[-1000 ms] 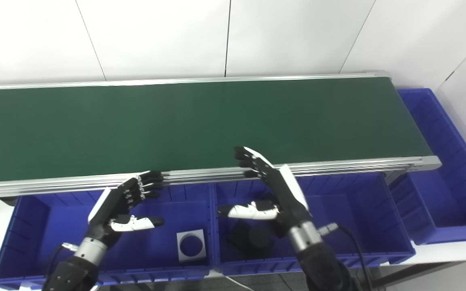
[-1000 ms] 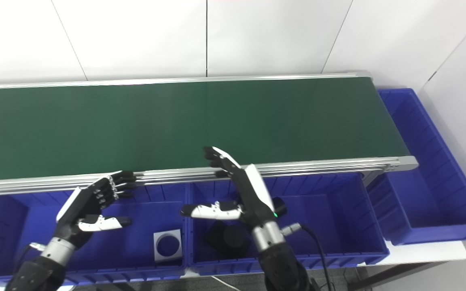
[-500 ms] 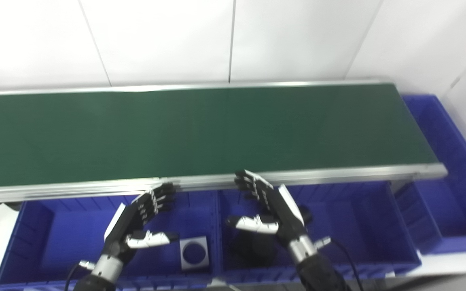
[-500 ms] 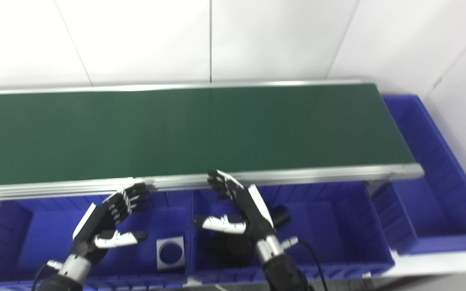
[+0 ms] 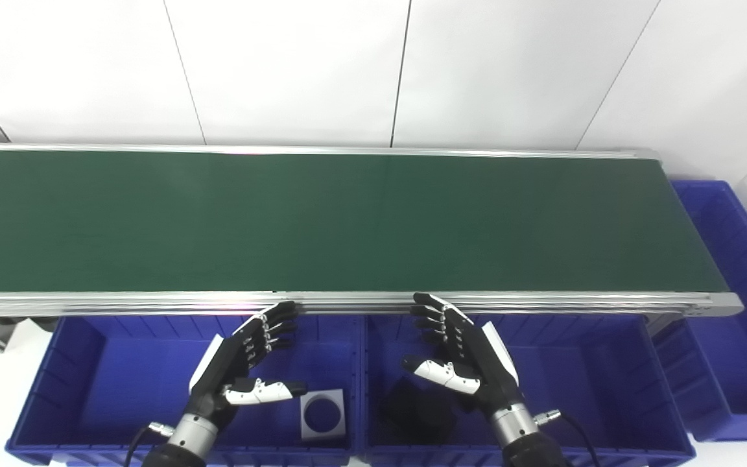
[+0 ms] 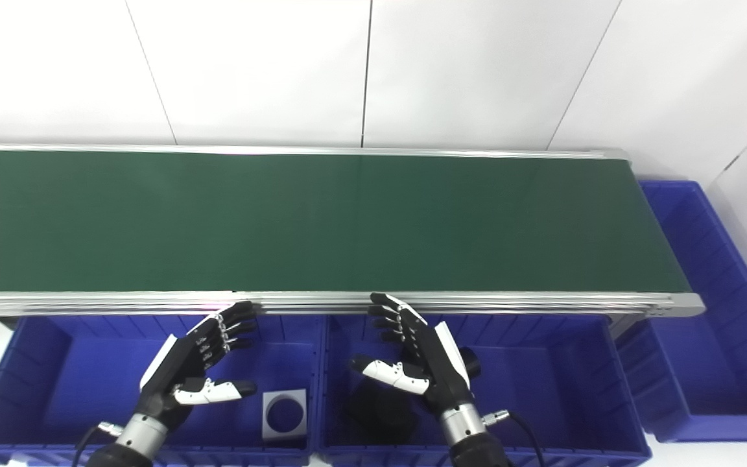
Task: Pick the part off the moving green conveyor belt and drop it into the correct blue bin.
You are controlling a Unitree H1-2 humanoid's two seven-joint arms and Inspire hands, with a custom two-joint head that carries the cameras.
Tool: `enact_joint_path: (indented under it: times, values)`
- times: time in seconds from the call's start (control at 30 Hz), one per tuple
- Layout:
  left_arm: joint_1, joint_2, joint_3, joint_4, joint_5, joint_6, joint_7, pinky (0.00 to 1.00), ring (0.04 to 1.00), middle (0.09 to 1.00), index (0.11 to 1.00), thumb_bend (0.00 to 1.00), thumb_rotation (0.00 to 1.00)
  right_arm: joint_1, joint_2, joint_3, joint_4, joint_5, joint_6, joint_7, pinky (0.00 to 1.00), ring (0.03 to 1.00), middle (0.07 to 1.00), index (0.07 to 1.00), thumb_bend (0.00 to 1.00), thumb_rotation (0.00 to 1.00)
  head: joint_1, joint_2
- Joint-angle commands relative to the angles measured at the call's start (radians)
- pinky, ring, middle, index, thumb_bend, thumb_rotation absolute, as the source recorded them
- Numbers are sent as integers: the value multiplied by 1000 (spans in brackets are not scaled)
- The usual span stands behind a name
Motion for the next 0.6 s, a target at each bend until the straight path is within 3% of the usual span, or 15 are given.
enact_joint_path:
  times: [0.0,0.57]
  values:
    - [-16,-2,-2,-9,9,-44,13,762,824,850,841,955,206,-2,-1,-3,-26,-1,-76,-5,728,778,796,835,726,465,1,1]
    - [-30,7,-12,31,18,-65,15,773,829,858,852,944,219,-2,13,-1,-16,1,-119,-12,728,778,795,841,725,436,6,-26]
